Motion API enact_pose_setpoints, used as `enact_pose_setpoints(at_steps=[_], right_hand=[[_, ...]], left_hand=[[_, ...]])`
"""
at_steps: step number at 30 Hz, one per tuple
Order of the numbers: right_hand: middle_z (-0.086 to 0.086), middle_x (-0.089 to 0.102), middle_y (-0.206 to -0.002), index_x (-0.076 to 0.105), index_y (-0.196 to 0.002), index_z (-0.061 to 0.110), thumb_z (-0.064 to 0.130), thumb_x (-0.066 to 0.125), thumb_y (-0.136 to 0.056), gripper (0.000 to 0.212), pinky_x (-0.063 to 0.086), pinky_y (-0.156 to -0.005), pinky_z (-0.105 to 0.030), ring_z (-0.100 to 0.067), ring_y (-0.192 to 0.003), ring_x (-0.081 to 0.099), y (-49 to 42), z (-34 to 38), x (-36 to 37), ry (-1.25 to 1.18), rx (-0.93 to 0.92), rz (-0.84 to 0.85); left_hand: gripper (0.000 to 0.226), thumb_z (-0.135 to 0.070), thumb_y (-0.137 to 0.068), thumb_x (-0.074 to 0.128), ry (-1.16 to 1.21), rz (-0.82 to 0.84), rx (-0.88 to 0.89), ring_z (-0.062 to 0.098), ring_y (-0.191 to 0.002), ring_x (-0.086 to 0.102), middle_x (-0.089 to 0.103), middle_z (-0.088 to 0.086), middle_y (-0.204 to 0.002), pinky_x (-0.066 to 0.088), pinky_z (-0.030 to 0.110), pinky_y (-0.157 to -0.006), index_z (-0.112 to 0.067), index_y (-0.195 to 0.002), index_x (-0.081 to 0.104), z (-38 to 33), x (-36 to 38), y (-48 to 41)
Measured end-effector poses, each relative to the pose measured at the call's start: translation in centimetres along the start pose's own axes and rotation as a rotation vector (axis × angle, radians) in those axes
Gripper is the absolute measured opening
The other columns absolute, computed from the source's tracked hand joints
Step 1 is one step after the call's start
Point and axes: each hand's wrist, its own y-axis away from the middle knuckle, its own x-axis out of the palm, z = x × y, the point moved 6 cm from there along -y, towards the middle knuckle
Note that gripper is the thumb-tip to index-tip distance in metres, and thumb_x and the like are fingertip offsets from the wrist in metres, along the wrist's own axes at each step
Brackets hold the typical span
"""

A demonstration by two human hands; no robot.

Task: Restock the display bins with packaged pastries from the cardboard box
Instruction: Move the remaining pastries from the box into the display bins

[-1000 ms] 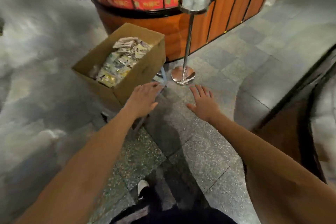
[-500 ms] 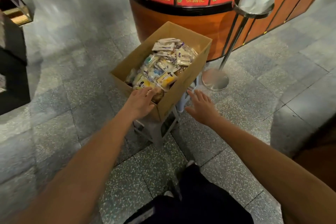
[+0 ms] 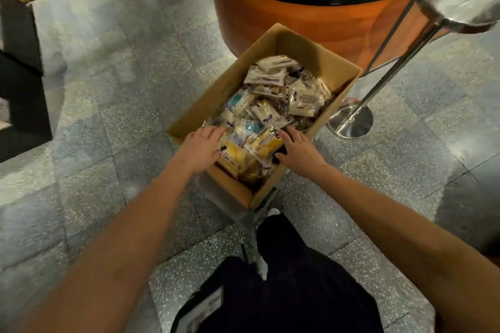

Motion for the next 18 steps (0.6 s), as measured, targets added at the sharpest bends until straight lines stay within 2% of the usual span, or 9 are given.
enact_pose_setpoints(at_steps=[8,13,18], right_hand=[[-0.015,0.008,-0.162,0.007,-0.157,0.020,0.037,0.052,-0.099,0.075,0.026,-0.115,-0.048,-0.037,-0.148,0.011,-6.4,-1.2,2.3,-0.159,0.081,0.103],[-0.018,0.007,-0.161,0.009,-0.156,0.017,0.035,0.053,-0.099,0.073,0.027,-0.115,-0.050,-0.040,-0.147,0.012,-9.0,-1.0,5.0,-0.257,0.153,0.107],[-0.021,0.011,-0.159,0.010,-0.156,0.019,0.035,0.052,-0.100,0.072,0.029,-0.112,-0.051,-0.043,-0.144,0.018,-10.4,-1.4,8.9,-0.353,0.314,0.070]], left_hand=[[0.071,-0.024,-0.095,0.054,0.011,0.229,0.027,0.024,-0.143,0.026,0.027,0.003,-0.157,0.025,0.043,-0.116,-0.026,-0.154,0.016,2.0,3.6,-6.5],[0.076,-0.024,-0.093,0.059,-0.034,0.282,0.113,0.025,-0.144,0.025,0.027,0.004,-0.156,0.025,0.043,-0.116,-0.025,-0.155,0.015,3.4,5.8,-9.5],[0.080,-0.028,-0.093,0.062,-0.115,0.390,0.248,0.026,-0.145,0.024,0.026,0.006,-0.157,0.024,0.045,-0.117,-0.022,-0.156,0.012,4.7,8.9,-12.9]])
